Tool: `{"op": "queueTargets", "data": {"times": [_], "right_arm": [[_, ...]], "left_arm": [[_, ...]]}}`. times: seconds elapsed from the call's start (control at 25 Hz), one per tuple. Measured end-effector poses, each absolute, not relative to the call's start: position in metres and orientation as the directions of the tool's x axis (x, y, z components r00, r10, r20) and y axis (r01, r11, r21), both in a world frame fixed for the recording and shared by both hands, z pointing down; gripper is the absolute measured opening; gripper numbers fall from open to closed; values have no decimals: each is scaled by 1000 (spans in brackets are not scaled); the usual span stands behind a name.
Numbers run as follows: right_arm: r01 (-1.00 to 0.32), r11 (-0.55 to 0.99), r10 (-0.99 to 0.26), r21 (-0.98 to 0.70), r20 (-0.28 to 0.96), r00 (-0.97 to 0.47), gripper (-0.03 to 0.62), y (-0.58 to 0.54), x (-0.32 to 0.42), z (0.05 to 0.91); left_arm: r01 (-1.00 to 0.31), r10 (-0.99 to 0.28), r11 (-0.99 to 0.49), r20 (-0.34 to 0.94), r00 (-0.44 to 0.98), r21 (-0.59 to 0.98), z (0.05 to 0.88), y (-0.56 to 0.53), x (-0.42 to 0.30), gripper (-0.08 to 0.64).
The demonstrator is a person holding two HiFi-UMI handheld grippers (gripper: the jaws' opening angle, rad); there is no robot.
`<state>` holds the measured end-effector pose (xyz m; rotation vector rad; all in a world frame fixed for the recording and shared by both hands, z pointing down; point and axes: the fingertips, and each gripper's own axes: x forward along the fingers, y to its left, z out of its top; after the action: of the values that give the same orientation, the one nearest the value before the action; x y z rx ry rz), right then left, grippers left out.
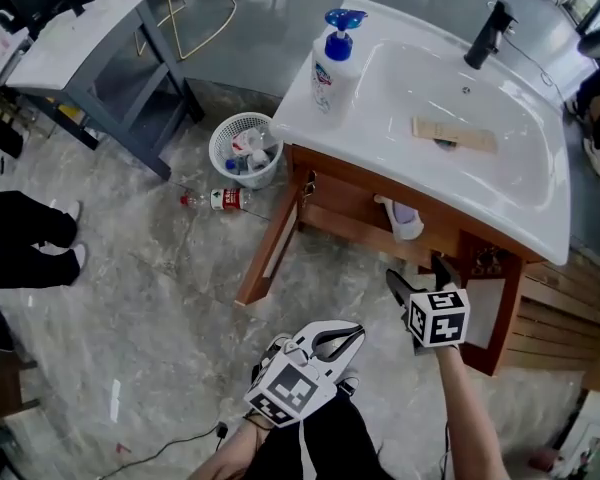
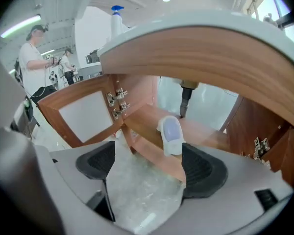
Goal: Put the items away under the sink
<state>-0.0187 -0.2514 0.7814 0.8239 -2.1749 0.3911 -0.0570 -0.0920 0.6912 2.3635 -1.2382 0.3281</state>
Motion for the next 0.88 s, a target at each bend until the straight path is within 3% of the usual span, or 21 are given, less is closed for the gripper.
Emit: {"op": "queueTargets", "data": {"times": [0.6,0.88], "right_arm": [[-652,754,-491,-78,591,-639,438,-190,-18,636],[-618,780,-456,-99,585,-670,437,-152,-14,577]], "left_arm": [[-862,-773,-427,384,505,274,611,-69,-57,17],[-848,-748,-454,399,530,274,570,-48,-47,17]]}}
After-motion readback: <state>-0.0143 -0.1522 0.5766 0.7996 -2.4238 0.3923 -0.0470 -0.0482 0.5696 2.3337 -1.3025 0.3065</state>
